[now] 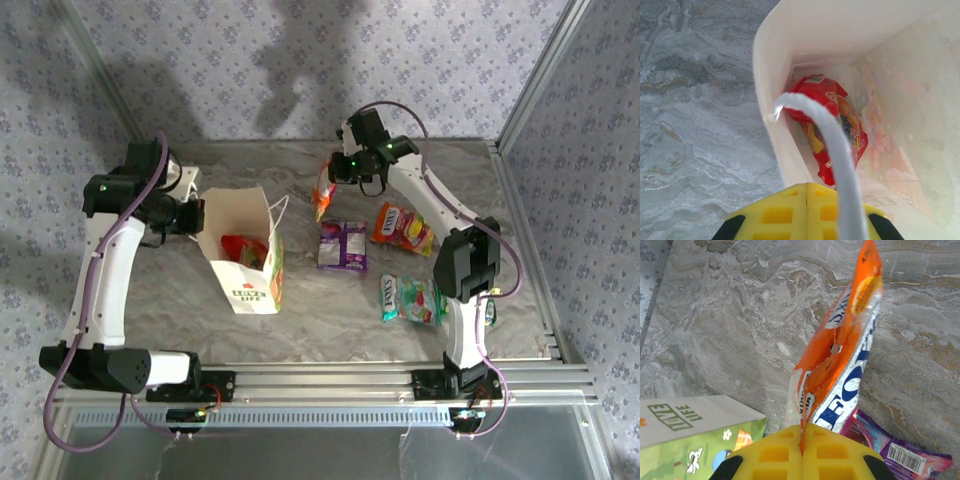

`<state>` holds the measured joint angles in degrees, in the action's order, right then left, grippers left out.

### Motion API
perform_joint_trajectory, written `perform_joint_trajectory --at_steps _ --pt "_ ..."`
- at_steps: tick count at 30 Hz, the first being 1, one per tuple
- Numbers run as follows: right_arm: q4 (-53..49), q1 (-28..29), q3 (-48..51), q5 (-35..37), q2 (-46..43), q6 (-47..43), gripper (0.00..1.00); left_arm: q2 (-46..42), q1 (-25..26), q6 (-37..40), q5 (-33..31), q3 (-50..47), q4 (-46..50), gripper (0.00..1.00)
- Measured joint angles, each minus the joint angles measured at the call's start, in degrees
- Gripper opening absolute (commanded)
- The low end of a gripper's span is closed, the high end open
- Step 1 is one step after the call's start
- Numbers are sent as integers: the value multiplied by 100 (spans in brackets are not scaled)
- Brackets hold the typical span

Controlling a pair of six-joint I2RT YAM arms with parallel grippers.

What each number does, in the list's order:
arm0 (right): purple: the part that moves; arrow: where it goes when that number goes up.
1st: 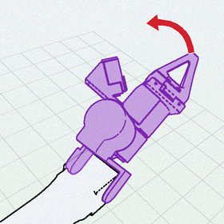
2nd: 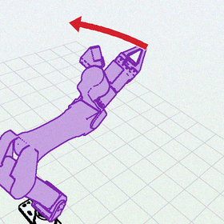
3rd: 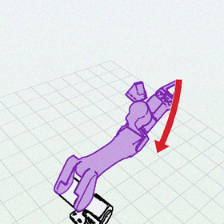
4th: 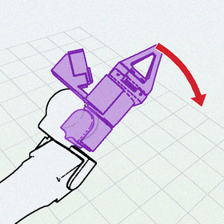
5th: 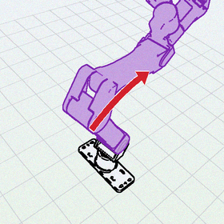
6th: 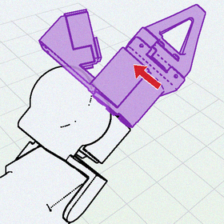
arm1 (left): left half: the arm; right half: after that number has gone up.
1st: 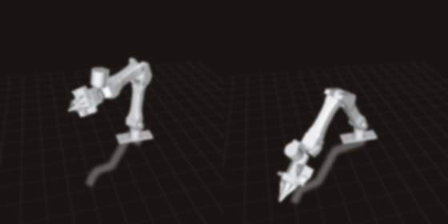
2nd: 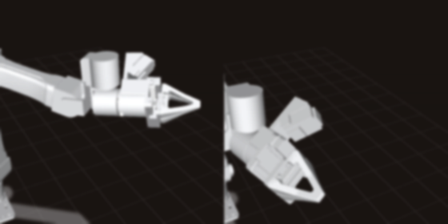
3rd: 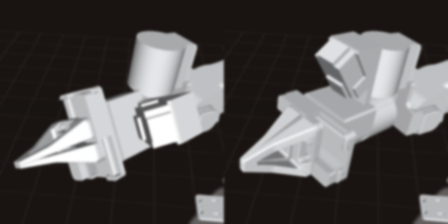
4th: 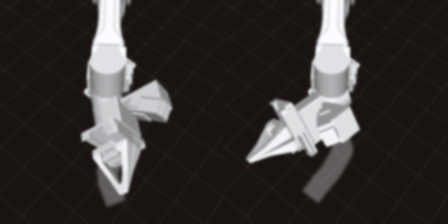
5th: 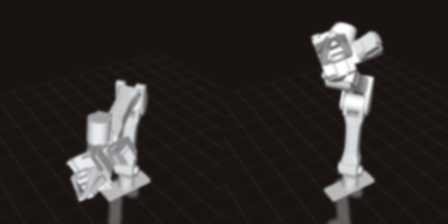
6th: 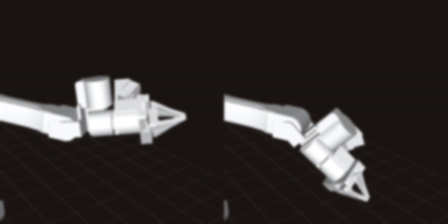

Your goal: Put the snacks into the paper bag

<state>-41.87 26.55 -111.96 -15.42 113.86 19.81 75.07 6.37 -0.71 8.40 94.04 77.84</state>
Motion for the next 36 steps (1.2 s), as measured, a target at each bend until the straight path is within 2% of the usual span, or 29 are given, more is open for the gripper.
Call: perform_joint_trajectory --at_steps 21,36 --pt "9 317 894 721 -1646 -146 0 -284 0 -195 -2 0 31 6" --pt "7 627 1161 1202 -2697 -280 0 -352 52 -302 -2 4 46 6"
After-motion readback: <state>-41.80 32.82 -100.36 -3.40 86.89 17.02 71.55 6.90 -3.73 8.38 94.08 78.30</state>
